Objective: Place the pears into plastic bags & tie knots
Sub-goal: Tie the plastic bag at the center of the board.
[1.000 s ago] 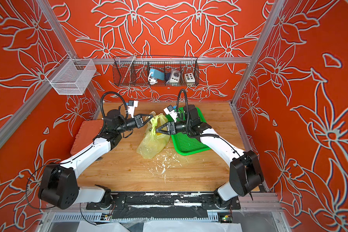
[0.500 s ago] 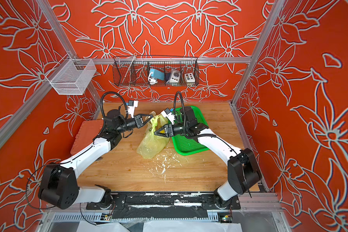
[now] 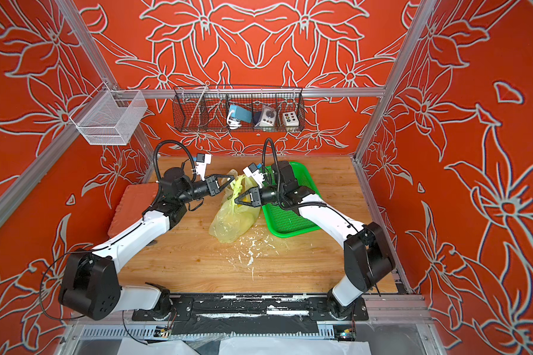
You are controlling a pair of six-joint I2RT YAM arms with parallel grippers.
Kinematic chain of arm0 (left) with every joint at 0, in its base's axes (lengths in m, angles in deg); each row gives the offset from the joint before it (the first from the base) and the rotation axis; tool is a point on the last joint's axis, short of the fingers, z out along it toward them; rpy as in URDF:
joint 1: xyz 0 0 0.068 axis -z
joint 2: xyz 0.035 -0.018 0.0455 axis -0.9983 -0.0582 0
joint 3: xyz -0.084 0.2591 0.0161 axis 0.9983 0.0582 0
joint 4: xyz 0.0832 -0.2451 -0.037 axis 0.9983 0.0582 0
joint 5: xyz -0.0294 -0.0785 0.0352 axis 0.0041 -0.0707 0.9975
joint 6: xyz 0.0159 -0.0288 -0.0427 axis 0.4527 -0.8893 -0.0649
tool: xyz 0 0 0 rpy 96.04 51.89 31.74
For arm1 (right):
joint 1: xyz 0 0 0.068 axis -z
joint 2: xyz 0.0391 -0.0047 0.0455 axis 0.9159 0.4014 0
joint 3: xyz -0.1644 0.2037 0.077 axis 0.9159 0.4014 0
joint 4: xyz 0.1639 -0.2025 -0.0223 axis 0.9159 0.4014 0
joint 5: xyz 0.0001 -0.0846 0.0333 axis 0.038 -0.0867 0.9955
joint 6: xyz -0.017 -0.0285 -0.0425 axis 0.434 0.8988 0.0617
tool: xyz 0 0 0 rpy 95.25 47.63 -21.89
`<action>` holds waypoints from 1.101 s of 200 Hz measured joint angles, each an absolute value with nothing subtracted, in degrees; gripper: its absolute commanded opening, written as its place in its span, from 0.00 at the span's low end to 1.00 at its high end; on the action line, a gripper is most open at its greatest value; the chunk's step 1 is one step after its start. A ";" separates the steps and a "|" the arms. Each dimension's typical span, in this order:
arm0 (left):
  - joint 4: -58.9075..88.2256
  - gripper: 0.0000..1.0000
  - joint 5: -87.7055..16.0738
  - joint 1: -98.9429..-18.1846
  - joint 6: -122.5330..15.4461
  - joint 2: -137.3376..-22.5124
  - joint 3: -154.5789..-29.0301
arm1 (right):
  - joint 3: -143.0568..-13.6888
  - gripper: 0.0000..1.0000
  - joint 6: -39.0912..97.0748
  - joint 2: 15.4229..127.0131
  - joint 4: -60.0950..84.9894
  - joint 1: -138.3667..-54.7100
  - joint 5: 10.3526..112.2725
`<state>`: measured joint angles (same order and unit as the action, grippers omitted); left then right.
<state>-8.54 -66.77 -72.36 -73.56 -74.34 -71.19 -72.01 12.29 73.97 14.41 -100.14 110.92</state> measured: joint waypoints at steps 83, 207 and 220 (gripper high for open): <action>-9.28 0.00 -65.41 -72.55 -73.67 -74.27 -69.90 | -69.17 0.00 15.72 68.09 21.91 -98.56 105.56; -8.21 0.00 -55.53 -77.32 -75.35 -67.65 -61.55 | -61.89 0.00 13.54 60.48 31.90 -94.43 85.08; -7.33 0.00 -54.35 -77.45 -75.31 -67.48 -60.59 | -60.14 0.00 11.79 60.11 31.40 -93.93 83.36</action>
